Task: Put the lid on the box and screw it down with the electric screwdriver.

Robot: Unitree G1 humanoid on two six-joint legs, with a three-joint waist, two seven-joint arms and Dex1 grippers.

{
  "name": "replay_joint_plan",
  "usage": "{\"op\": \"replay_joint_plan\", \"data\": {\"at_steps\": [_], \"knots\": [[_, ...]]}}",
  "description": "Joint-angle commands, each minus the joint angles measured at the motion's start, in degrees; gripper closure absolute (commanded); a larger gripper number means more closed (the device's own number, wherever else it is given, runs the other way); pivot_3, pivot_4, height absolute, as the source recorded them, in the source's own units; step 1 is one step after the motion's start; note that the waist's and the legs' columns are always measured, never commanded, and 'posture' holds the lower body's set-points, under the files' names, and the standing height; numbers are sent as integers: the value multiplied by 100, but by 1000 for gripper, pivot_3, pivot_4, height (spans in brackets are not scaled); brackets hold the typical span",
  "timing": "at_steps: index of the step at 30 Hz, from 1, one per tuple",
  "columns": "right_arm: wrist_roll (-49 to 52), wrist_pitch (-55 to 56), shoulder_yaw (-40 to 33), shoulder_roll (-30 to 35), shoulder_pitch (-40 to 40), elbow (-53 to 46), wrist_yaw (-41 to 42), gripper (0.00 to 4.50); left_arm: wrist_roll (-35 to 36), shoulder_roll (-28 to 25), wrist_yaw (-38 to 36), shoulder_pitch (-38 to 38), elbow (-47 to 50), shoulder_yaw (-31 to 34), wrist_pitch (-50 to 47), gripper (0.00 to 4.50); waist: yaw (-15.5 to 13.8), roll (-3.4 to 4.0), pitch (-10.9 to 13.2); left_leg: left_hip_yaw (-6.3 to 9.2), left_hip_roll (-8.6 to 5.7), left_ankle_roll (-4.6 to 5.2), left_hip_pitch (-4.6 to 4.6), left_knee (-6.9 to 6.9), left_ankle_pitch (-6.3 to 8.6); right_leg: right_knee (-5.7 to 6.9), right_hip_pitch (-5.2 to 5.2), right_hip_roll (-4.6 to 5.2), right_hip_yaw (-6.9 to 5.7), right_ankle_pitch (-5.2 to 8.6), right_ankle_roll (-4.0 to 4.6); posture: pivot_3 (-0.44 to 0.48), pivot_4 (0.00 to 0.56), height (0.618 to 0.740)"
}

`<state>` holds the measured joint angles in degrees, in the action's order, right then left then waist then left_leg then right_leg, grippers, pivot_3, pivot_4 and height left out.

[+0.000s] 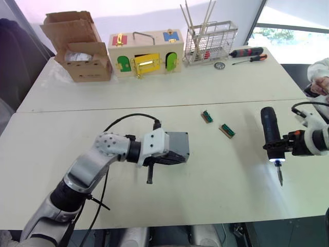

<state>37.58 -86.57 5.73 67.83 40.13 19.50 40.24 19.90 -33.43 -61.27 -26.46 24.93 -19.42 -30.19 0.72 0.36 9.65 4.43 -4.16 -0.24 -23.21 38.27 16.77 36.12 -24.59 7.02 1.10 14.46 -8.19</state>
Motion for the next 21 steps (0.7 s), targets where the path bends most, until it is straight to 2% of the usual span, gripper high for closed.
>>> {"op": "replay_joint_plan", "data": {"at_steps": [1,6,8,11,13,17,20,21], "knots": [[-549,522,425,-44,534,567,427,2726,48,-89,92,59,271,101,-83,4500,-1,0,0,0,0,0,1,0,0,0,0,0,0,0,0,0,150,730],[-1139,1005,1015,-198,899,1235,1029,2726,182,-117,278,185,236,322,-261,4500,-6,-3,3,3,0,-3,0,0,-2,1,0,-2,-2,0,0,0,150,730],[-1358,1174,1186,-259,997,1430,1215,1690,302,-121,360,252,-1,603,-293,4500,-5,-4,3,4,0,-4,0,4,-2,1,1,-2,-2,0,0,0,150,730],[-1631,1315,1362,-313,1107,1590,1474,596,414,-183,446,262,-230,952,-323,4500,-3,-4,3,6,0,-5,2,8,-3,4,4,-2,-2,-1,-1,0,150,730],[-1802,1419,1400,-323,1155,1605,1577,43,506,-304,447,266,-286,1192,-390,4500,-2,-6,3,8,0,-7,2,8,-4,4,3,-4,-4,0,-1,0,150,730],[-2088,1747,1315,-350,1279,1657,1700,43,506,-519,433,313,-393,1380,-390,4500,-13,-9,5,8,-1,-42,-1,8,-24,1,3,-4,-4,0,-1,0,150,730],[-2430,2844,1073,-277,1541,1434,1664,43,251,-873,412,475,-632,1470,-252,4500,16,2,10,5,-2,-45,0,7,-25,4,1,-3,-1,-1,-1,0,150,730],[-2477,3454,924,-275,1517,1049,1679,43,197,-962,408,549,-726,1471,-212,4500,24,2,10,3,-2,-46,1,5,-26,8,-5,-4,0,-1,-1,0,150,730]]}}
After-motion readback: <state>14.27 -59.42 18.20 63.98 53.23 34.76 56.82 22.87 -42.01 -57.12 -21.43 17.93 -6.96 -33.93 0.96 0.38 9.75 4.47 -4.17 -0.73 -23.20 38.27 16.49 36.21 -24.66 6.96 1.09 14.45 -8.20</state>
